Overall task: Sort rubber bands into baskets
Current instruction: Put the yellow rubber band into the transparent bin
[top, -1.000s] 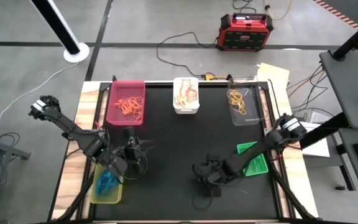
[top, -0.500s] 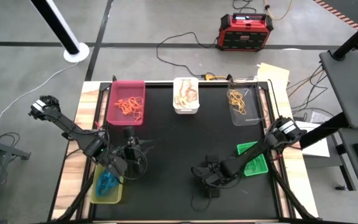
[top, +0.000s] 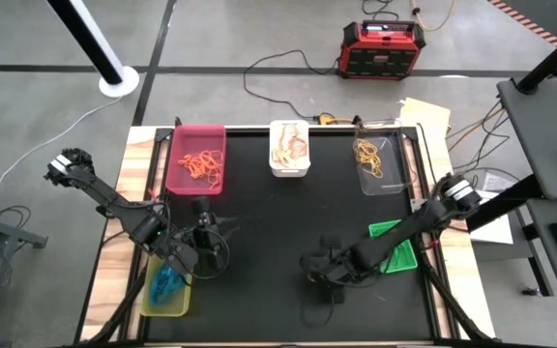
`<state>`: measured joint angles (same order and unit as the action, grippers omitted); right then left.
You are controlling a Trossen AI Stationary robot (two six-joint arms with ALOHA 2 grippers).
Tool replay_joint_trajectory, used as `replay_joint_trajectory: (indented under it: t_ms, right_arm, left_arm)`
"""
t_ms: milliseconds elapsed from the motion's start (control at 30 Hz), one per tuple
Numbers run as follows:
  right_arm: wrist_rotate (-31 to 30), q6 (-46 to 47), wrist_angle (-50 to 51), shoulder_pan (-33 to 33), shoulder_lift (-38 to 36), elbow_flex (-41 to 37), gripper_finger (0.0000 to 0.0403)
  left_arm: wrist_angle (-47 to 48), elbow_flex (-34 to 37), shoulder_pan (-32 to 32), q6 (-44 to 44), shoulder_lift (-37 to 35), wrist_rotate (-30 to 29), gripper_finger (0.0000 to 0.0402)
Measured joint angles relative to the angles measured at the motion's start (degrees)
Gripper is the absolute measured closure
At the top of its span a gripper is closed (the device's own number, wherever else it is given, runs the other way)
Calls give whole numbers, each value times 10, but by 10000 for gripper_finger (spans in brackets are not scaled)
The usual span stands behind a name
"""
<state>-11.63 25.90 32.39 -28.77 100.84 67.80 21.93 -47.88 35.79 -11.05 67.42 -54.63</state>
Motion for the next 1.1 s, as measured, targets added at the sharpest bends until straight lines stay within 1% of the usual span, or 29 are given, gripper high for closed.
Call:
replay_joint_trajectory:
  t_ms: [267, 400, 500, 567, 633, 733, 833, 967, 1100]
  right_arm:
    - [-105, -5, 28, 0, -104, 1, 394]
    - [-108, -5, 24, 2, -134, -3, 394]
    - [-106, -22, -2, -1, -134, -10, 392]
    - [-91, -37, -37, -3, -121, -16, 384]
    - [-68, -39, -71, -4, -101, -23, 370]
    - [-45, -19, -95, -4, -65, -26, 334]
    - [-40, 19, -92, -3, -29, -26, 287]
    - [-34, 15, -118, -6, 17, -26, 225]
    - [-29, 0, -126, -7, 52, -26, 188]
  left_arm:
    - [0, 0, 0, 0, 0, 0, 304]
    - [0, 0, 0, 0, 0, 0, 304]
    - [0, 0, 0, 0, 0, 0, 304]
    - [-1, 0, 0, 0, 0, 0, 304]
    - [0, 0, 0, 0, 0, 0, 304]
    - [-1, 0, 0, 0, 0, 0, 304]
    - [-1, 0, 0, 0, 0, 1, 304]
    - [-1, 1, 0, 0, 0, 1, 304]
    - [-1, 2, 0, 0, 0, 1, 304]
